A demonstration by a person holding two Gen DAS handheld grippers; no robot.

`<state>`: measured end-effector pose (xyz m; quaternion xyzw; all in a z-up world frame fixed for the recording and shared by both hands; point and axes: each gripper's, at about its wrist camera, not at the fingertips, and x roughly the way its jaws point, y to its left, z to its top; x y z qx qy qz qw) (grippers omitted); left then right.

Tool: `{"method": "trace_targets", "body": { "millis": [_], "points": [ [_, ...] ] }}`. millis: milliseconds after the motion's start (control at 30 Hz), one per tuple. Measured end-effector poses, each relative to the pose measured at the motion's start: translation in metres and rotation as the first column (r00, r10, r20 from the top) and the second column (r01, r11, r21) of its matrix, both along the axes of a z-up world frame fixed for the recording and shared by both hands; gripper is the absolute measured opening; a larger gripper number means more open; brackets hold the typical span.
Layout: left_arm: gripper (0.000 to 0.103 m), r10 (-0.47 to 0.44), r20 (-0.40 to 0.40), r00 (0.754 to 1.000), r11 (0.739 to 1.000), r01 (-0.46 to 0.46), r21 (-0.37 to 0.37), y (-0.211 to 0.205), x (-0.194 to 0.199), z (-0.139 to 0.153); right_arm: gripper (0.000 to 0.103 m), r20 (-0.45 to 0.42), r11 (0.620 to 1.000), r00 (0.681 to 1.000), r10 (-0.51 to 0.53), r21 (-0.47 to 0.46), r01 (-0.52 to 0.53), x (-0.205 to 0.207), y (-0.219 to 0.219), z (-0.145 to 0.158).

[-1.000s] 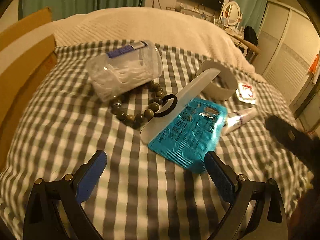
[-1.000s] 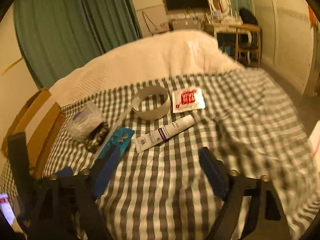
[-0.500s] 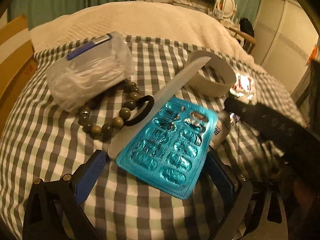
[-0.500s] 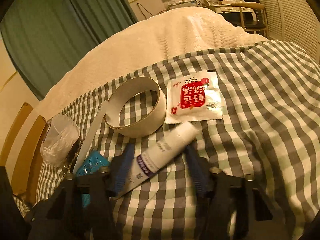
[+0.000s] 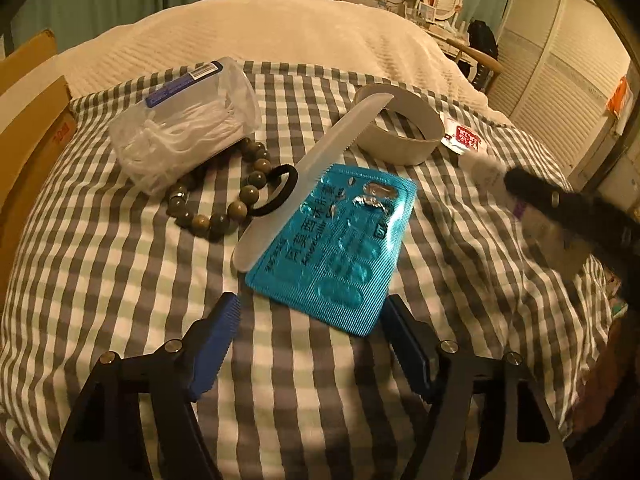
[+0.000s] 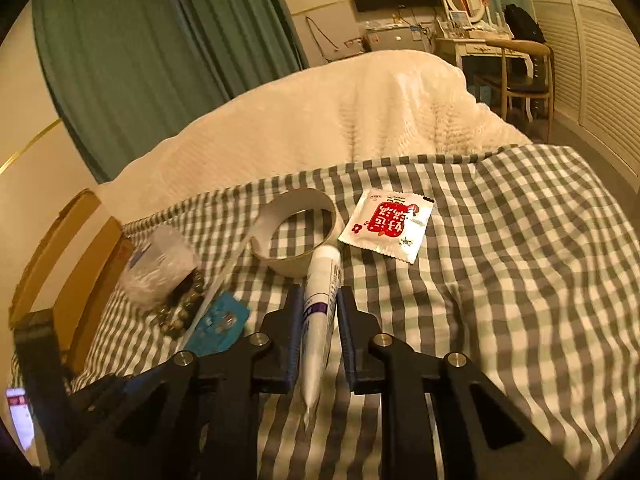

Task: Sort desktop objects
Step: 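Grasp the blue comb with the left gripper while the right grasps the white toothpaste tube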

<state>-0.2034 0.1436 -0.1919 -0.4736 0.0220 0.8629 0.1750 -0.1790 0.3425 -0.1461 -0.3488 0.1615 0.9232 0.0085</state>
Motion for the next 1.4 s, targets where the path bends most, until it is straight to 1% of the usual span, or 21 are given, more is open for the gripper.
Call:
{"method": "trace_targets", "body": {
  "millis": [133,200,267,333,367,400,433,500,600,667,767,867,933,1033,1067,1133,1167,1300,1367,1400],
  "points": [
    [0.075,0.005,-0.036,0.999,1.000,-0.004,0.026,0.004,0.006,0.010,0.016,0.061,1.000,0.998,0.017,0.004,-0.017,0.012,-0.004,-0.008],
    [0.075,-0.006,-0.042,0.999,1.000,0.007,0.025,0.011,0.002,0.011,0.016,0.088,1.000,0.996,0.019,-0.007,-0.019,0.014,0.004,-0.014],
    [0.075,-0.018,-0.050,0.999,0.999,0.019,0.028,0.018,-0.003,0.009,0.016,0.099,1.000,0.995,0.020,-0.023,-0.018,0.013,0.007,-0.016],
    [0.073,-0.013,-0.056,0.998,1.000,0.014,0.010,0.026,-0.010,0.005,0.017,0.100,0.999,0.995,0.019,-0.032,-0.016,0.012,0.010,-0.020],
    [0.070,-0.003,-0.066,0.998,1.000,0.002,-0.011,0.027,-0.015,0.003,0.017,0.103,0.999,0.995,0.021,-0.035,-0.017,0.011,0.010,-0.021],
    [0.058,0.001,-0.071,0.997,1.000,-0.003,-0.023,0.029,-0.020,0.002,0.017,0.104,0.999,0.994,0.019,-0.041,-0.015,0.009,0.011,-0.024],
    [0.051,0.001,-0.077,0.997,1.000,-0.002,-0.020,0.025,-0.024,0.002,0.017,0.107,0.999,0.994,0.021,-0.046,-0.017,0.007,0.011,-0.025],
    [0.034,-0.029,-0.095,0.995,1.000,0.030,0.006,0.020,-0.024,0.009,0.017,0.114,0.998,0.993,0.024,-0.056,-0.018,0.004,0.013,-0.029],
    [0.021,-0.058,-0.130,0.990,0.998,0.055,-0.024,0.020,-0.021,0.022,0.017,0.119,0.998,0.992,0.031,-0.061,-0.024,-0.001,0.012,-0.033],
    [0.019,-0.063,-0.132,0.989,0.998,0.059,-0.030,0.019,-0.019,0.028,0.017,0.123,0.998,0.992,0.039,-0.057,-0.032,-0.002,0.011,-0.034],
    [0.016,-0.044,-0.125,0.991,0.999,0.045,0.005,0.011,-0.020,0.033,0.017,0.131,0.998,0.990,0.042,-0.047,-0.036,-0.003,0.008,-0.033],
    [0.014,-0.040,-0.132,0.990,0.999,0.043,0.021,0.003,-0.013,0.040,0.017,0.136,0.998,0.990,0.043,-0.044,-0.038,-0.002,0.009,-0.031],
    [0.013,-0.035,-0.137,0.990,0.999,0.037,0.010,0.001,-0.013,0.041,0.017,0.138,0.999,0.990,0.039,-0.031,-0.035,-0.001,0.007,-0.031],
    [0.013,-0.029,-0.111,0.993,0.999,0.031,0.013,-0.001,-0.024,0.036,0.017,0.149,0.999,0.988,0.041,-0.021,-0.038,-0.003,0.004,-0.034],
    [0.013,-0.029,-0.114,0.993,1.000,0.030,0.009,-0.001,-0.027,0.035,0.017,0.151,0.999,0.988,0.041,-0.016,-0.039,-0.002,0.003,-0.035],
    [0.011,-0.040,-0.116,0.992,0.999,0.042,0.009,0.001,-0.034,0.031,0.017,0.156,0.999,0.987,0.045,-0.012,-0.043,-0.003,0.002,-0.036],
    [0.010,-0.046,-0.112,0.993,0.999,0.049,0.020,0.001,-0.035,0.031,0.017,0.159,0.999,0.986,0.045,-0.011,-0.044,-0.004,0.002,-0.037],
    [0.009,-0.053,-0.115,0.992,0.998,0.055,0.019,0.002,-0.029,0.037,0.017,0.177,0.998,0.983,0.055,0.011,-0.058,-0.006,-0.001,-0.039],
    [0.008,-0.050,-0.114,0.992,0.998,0.055,0.035,0.000,-0.023,0.042,0.016,0.171,0.998,0.984,0.056,0.010,-0.059,-0.006,-0.001,-0.037],
    [0.008,-0.043,-0.113,0.993,0.997,0.050,0.057,-0.003,-0.020,0.045,0.016,0.162,0.998,0.985,0.059,0.007,-0.061,-0.005,-0.001,-0.034]
  ]
}}
